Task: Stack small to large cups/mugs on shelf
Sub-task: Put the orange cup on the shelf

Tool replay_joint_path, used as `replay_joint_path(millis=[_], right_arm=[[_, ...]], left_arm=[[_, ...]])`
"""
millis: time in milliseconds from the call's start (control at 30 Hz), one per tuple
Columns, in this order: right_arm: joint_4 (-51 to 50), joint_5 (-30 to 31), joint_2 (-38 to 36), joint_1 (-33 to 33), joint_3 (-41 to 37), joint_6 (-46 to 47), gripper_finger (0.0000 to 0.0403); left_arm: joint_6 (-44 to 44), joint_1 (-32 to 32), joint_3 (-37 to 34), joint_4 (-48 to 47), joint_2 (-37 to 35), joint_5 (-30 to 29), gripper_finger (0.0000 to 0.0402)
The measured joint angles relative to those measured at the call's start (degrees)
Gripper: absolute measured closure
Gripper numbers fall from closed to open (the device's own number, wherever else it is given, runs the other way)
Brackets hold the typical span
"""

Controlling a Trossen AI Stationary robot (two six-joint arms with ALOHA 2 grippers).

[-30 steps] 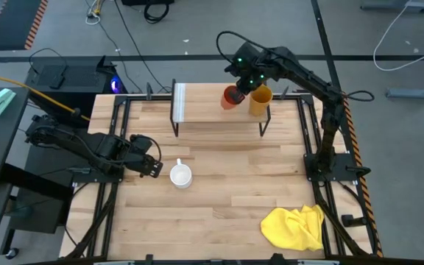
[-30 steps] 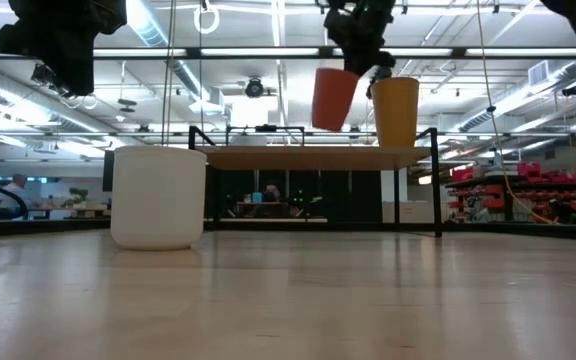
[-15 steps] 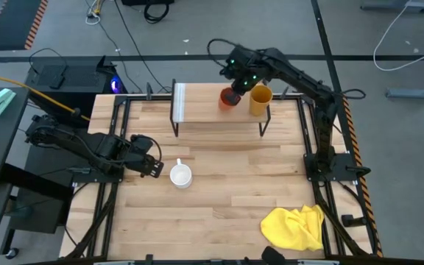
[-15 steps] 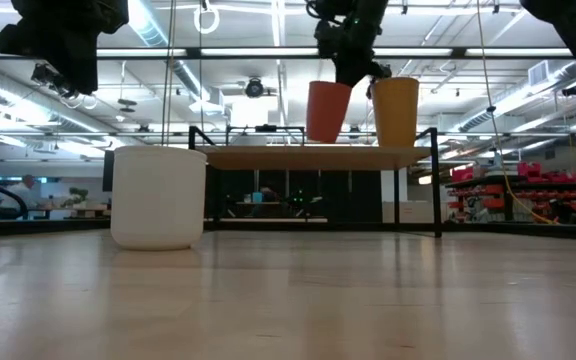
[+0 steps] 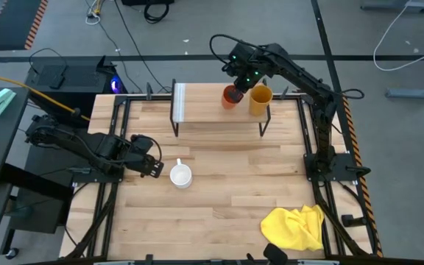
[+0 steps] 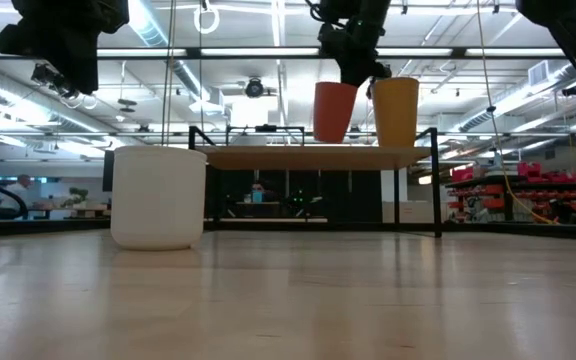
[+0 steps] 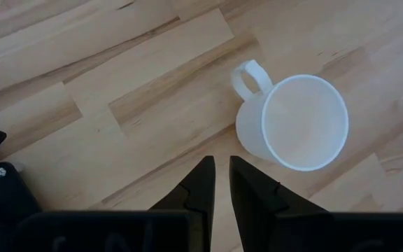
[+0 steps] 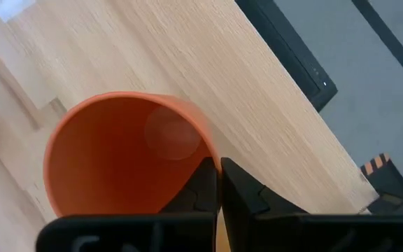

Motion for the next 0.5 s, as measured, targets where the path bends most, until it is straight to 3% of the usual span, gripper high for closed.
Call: replay_joint_path(millis=[500], right_arm=[[-0.29,-2.67,0.43,0.0,-0.02,-0.44,0.039]], left_arm=[[0.02,0.0,0.0,0.43,0.0,-0.52,0.0349]])
